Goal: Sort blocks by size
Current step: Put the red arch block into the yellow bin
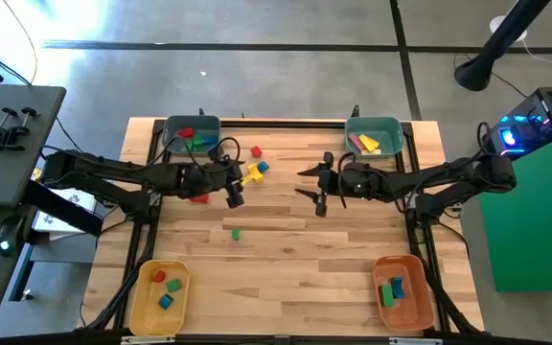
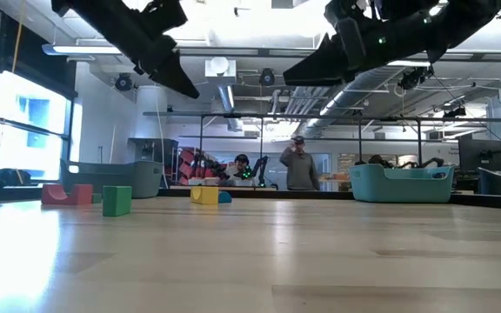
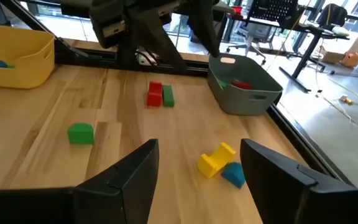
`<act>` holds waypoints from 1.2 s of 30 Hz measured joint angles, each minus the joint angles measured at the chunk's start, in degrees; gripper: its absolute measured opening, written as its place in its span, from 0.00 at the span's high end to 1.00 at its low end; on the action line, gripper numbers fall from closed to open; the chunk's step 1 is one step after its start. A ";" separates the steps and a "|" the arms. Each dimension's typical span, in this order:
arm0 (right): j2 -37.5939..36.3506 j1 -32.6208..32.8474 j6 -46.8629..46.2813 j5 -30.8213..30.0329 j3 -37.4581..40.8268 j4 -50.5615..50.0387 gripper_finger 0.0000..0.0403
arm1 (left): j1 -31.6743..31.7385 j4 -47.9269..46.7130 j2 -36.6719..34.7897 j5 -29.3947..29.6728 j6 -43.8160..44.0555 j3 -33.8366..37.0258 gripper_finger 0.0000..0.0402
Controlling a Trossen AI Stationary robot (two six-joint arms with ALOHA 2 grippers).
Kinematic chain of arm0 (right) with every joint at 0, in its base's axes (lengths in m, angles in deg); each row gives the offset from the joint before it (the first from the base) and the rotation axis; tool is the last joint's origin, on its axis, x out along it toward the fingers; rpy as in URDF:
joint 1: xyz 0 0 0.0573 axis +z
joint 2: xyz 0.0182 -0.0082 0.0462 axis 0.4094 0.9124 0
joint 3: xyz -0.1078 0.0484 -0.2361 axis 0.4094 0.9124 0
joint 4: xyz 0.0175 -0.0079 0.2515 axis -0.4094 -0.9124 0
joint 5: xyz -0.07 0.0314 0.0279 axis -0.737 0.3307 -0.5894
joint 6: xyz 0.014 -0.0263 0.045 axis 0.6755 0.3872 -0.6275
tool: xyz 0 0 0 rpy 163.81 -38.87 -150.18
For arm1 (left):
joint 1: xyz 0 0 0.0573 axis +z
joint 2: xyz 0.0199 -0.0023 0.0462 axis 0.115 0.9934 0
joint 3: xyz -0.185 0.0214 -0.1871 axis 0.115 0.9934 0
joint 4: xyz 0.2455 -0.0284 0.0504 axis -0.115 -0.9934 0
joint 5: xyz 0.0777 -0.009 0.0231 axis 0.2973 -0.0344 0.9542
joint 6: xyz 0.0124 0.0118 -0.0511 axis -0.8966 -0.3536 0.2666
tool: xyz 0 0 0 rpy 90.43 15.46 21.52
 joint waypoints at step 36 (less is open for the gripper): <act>-0.02 -1.46 0.19 0.47 0.07 -2.98 0.45 | -13.09 -36.19 -0.94 0.18 88.22 12.71 0.48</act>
